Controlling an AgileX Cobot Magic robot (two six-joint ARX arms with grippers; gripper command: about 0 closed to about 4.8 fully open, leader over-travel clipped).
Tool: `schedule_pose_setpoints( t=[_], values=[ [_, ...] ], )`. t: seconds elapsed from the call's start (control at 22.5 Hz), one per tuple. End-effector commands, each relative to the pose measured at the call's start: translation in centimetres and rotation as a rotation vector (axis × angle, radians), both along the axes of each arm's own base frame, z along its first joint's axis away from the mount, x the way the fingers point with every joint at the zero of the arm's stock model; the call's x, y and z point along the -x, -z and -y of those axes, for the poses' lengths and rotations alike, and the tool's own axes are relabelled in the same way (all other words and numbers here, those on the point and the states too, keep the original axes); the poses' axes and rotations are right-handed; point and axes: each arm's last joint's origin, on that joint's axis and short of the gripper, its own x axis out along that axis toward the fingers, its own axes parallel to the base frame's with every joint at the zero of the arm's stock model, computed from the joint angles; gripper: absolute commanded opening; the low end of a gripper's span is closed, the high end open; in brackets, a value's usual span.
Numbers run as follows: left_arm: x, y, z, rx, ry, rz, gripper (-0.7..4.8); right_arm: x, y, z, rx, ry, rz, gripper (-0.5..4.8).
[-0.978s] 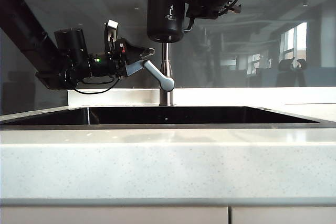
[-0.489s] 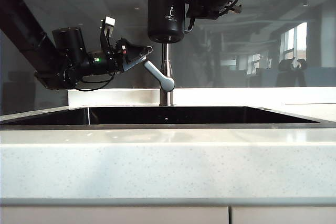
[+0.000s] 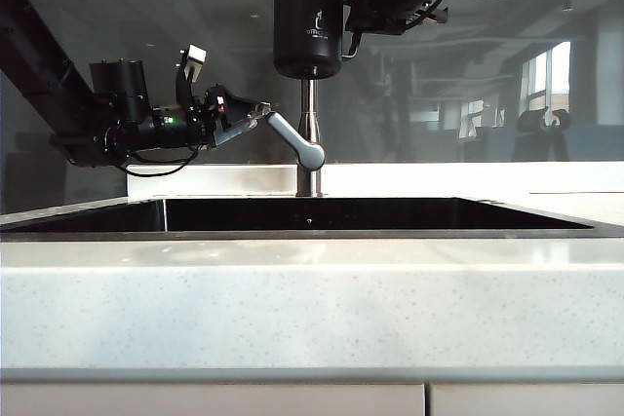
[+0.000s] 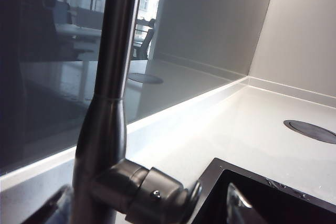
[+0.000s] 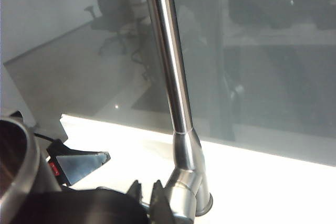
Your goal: Pick up the mug next to the sink, go to the faucet to get some water, pour the water into the sink, and finally put the mug back to its place.
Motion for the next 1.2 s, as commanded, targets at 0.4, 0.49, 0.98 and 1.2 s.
schedule_pose_setpoints(
  t=[0.4,0.49,0.98,1.2],
  values=[
    [0.0,-0.4,0.0,0.008,-0.023,0.013,3.71,0.3,-1.5,0.0,-0.039,0.000,0.075,-0.06],
    [0.0,-0.3,0.2,0.007,-0.021,0.000,3.71,0.3,-1.5,0.0,-0.039,0.000,0.075,-0.06],
    [-0.2,0.0,1.2,-0.006,-0.097,0.006,3.71,0.3,-1.5,0.0,-0.039,0.000,0.074,-0.06],
    [-0.5,0.5,1.1,-0.028,-0.183,-0.003,3.71,0.3,-1.5,0.0,-0.038,0.000,0.073,-0.06]
  ],
)
